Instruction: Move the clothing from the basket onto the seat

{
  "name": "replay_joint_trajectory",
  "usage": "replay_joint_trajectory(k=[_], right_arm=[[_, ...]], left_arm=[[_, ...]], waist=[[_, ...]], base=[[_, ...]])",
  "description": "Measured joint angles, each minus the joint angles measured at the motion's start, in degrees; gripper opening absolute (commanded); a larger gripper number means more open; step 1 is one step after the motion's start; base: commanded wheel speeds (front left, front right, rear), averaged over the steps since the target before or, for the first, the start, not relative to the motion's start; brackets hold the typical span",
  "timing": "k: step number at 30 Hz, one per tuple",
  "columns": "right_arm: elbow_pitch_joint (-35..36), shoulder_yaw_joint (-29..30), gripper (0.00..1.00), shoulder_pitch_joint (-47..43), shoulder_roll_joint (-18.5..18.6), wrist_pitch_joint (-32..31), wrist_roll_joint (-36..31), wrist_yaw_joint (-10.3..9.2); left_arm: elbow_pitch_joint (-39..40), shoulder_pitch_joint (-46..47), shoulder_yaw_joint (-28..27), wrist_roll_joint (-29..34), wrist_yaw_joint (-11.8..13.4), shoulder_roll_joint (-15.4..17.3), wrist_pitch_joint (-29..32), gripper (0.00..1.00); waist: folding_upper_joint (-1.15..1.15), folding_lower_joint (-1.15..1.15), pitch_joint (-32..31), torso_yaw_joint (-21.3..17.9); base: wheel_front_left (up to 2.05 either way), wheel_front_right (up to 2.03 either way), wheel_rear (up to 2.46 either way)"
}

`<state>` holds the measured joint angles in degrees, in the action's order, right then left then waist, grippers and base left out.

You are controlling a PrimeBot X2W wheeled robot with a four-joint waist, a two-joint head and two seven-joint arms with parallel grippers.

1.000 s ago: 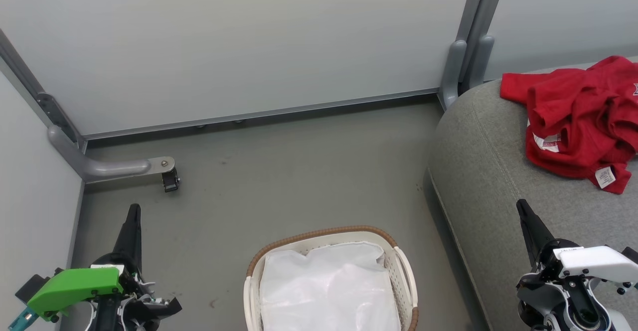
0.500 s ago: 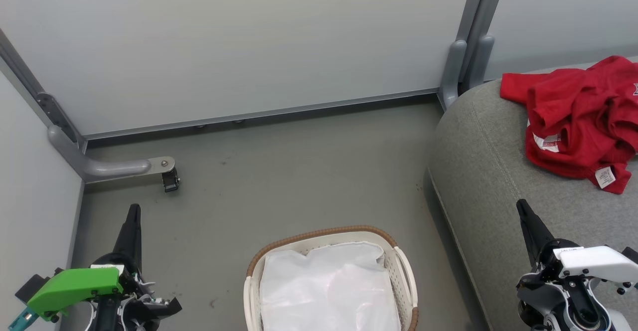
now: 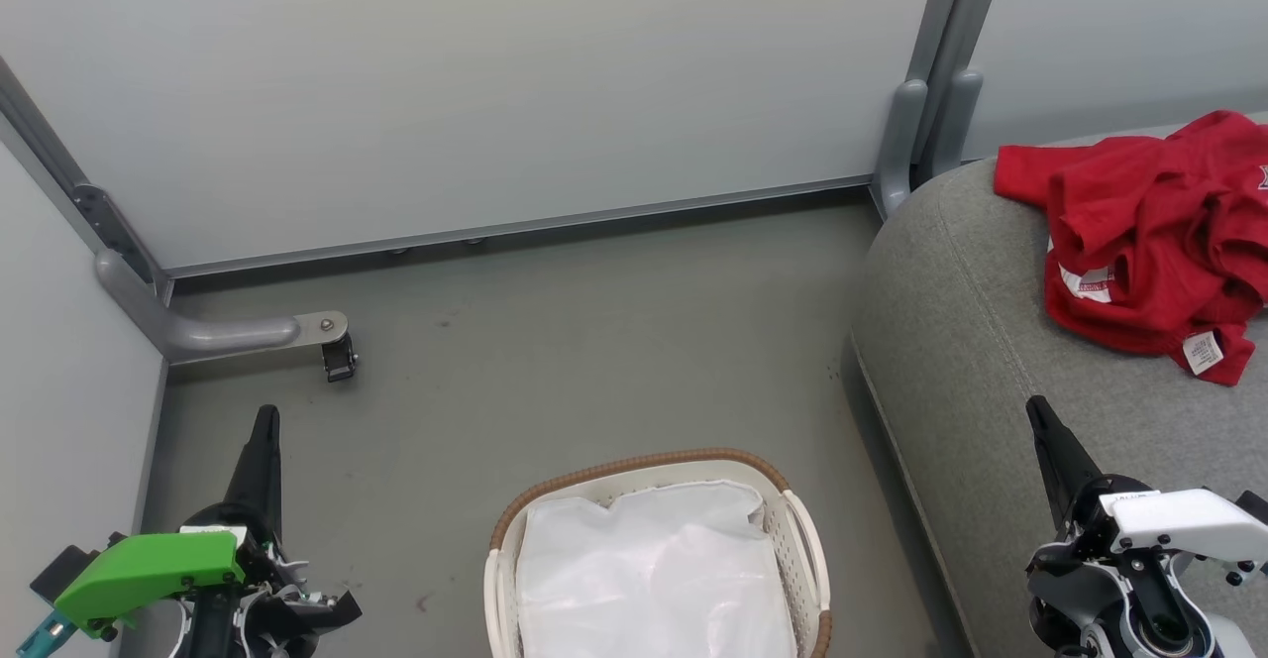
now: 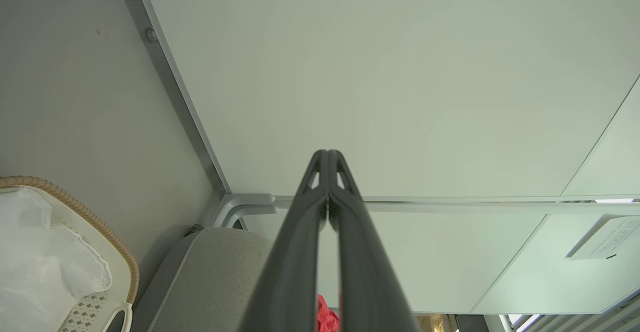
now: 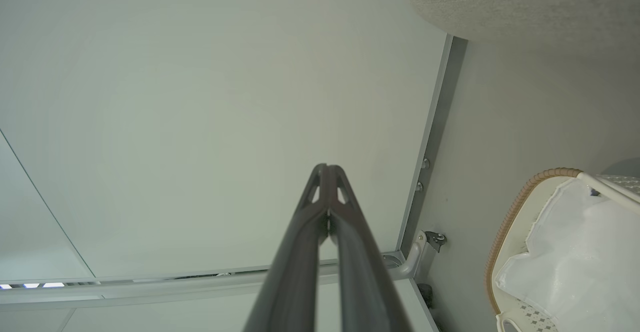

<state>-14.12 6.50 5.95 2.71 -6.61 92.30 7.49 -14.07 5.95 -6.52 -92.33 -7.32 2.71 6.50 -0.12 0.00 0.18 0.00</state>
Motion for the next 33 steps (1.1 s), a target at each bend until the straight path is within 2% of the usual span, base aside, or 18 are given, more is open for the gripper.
replay_joint_trajectory(k=[33], right_arm=[[0.01, 0.0, 0.0, 0.01, 0.0, 0.0, 0.0, 0.0]], left_arm=[[0.01, 0.0, 0.0, 0.0, 0.0, 0.0, 0.0, 0.0]], waist=[[0.0, 0.0, 0.0, 0.0]], base=[[0.0, 0.0, 0.0]])
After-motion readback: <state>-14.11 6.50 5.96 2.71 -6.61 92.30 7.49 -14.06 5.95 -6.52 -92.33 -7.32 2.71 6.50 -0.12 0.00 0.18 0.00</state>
